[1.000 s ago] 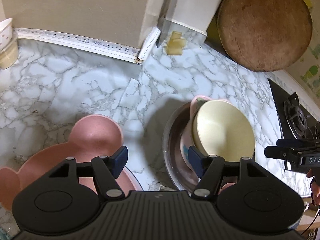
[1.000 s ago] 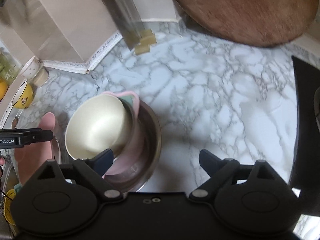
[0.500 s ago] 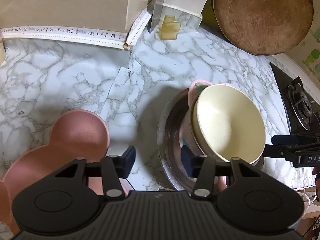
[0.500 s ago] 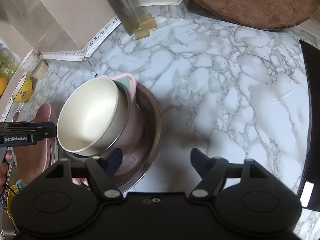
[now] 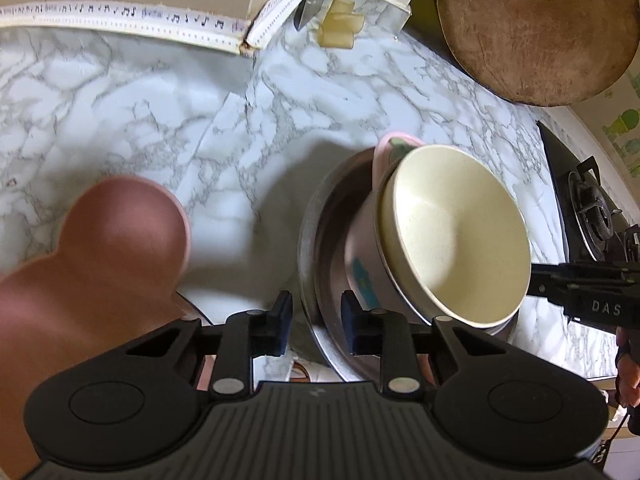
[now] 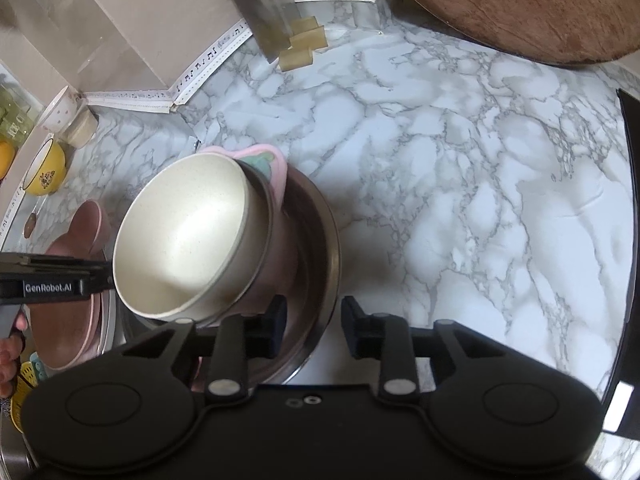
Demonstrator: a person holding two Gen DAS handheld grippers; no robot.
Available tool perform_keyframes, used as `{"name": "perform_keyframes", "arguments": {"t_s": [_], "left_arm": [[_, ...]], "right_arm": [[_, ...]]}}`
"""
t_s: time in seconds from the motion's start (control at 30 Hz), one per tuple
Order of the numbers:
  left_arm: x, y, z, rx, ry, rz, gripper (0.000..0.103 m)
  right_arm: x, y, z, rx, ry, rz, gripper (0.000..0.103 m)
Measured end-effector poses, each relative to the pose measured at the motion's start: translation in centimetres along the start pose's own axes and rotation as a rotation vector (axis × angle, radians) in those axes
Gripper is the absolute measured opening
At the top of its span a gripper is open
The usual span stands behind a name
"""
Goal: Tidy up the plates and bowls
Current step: 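Close both grippers on the rim of the steel bowl holding the nested stack, then lift and carry the nested steel bowl stack with both grippers toward the plate stack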
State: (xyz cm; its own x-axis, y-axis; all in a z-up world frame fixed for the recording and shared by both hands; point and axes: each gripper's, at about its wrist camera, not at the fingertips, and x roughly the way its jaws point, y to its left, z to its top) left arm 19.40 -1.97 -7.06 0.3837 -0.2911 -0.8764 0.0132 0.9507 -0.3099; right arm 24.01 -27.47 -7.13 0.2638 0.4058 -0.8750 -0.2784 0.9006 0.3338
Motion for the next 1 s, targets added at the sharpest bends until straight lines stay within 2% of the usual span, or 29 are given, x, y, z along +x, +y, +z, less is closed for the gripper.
{"name": "perform_keyframes", "arguments": {"t_s": [0.03, 0.2, 0.37, 1.0], "left_arm": [[0.09, -0.17, -0.13, 0.001, 0.004, -0.001, 0.019], [0.09, -0.38, -0.42, 0.001, 0.001, 0.019, 0.014], [0.11, -0.21, -0.51, -0.010, -0.003, 0.020, 0.013], [-0.80, -0.72, -0.92, 0.003, -0.037, 0.031, 0.012]], "right_arm": [[0.05, 0.05, 0.10, -0.004, -0.001, -0.004, 0.026], [0.35, 0.07, 0.47, -0.017, 0.002, -0.024, 0.021], [0.69, -0.13, 0.51, -0.025, 0.008, -0.034, 0.013], [0.11, 0.12, 0.02, -0.047, -0.022, -0.048, 0.012]]}}
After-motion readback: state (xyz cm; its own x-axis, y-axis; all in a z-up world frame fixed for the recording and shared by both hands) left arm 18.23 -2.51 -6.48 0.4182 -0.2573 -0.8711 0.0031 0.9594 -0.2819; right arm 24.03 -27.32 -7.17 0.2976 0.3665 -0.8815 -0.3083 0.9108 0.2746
